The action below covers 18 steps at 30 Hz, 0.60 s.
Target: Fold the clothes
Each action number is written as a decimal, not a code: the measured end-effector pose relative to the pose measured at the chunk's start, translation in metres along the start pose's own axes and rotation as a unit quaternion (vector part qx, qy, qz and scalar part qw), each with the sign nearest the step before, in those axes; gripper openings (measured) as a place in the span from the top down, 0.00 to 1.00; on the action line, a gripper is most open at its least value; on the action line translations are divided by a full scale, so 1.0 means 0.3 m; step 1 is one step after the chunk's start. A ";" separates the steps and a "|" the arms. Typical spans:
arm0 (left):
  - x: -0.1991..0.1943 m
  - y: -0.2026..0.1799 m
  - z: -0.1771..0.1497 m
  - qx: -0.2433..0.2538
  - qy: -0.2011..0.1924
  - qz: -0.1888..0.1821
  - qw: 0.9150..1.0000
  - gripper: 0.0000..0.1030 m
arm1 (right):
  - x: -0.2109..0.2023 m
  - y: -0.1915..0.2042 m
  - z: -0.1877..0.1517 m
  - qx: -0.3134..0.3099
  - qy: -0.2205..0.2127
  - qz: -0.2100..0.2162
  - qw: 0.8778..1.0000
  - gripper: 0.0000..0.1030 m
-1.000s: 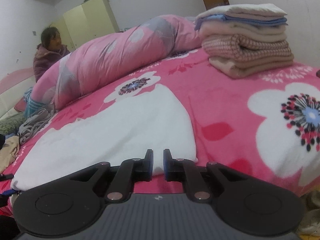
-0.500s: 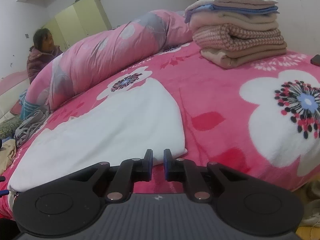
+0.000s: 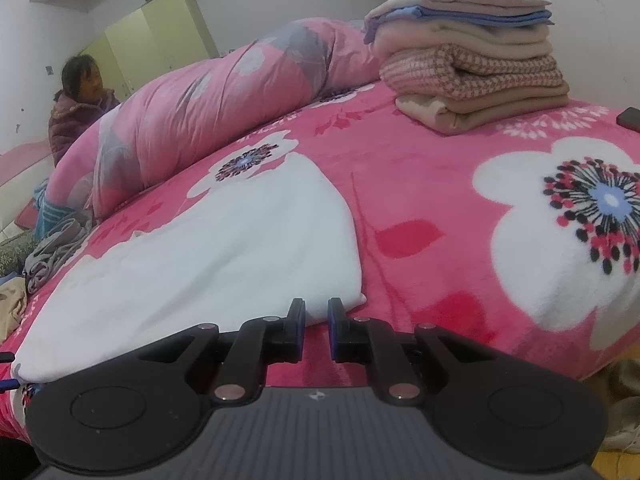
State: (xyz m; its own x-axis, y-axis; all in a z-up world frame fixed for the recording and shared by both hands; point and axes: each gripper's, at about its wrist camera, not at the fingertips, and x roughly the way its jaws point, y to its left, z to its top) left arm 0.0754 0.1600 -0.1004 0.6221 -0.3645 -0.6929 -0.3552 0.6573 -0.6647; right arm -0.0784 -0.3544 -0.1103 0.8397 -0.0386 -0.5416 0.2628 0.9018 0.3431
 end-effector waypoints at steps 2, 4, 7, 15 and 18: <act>0.009 0.000 0.001 -0.003 -0.004 0.004 1.000 0.64 | 0.000 0.001 0.001 0.000 -0.001 0.001 1.000 0.88; 0.017 -0.004 0.000 -0.001 -0.012 0.007 1.000 0.67 | -0.002 0.000 -0.001 0.001 -0.001 0.001 1.000 0.87; 0.018 -0.029 -0.003 0.032 -0.033 -0.008 0.999 0.84 | -0.004 -0.004 -0.003 0.003 0.001 0.000 1.000 0.87; -0.088 -0.016 -0.023 0.119 -0.106 -0.129 0.979 0.91 | -0.005 -0.004 -0.003 0.003 0.008 -0.006 1.000 0.87; -0.048 0.091 -0.026 0.091 -0.082 -0.109 0.986 0.82 | 0.001 -0.012 -0.006 0.008 0.011 -0.007 1.000 0.87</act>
State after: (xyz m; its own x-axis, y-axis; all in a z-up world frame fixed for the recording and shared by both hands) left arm 0.0512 0.1780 -0.1107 0.7796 -0.4079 -0.4753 -0.0789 0.6888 -0.7206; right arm -0.0800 -0.3568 -0.1131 0.8254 -0.0418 -0.5629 0.2826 0.8939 0.3479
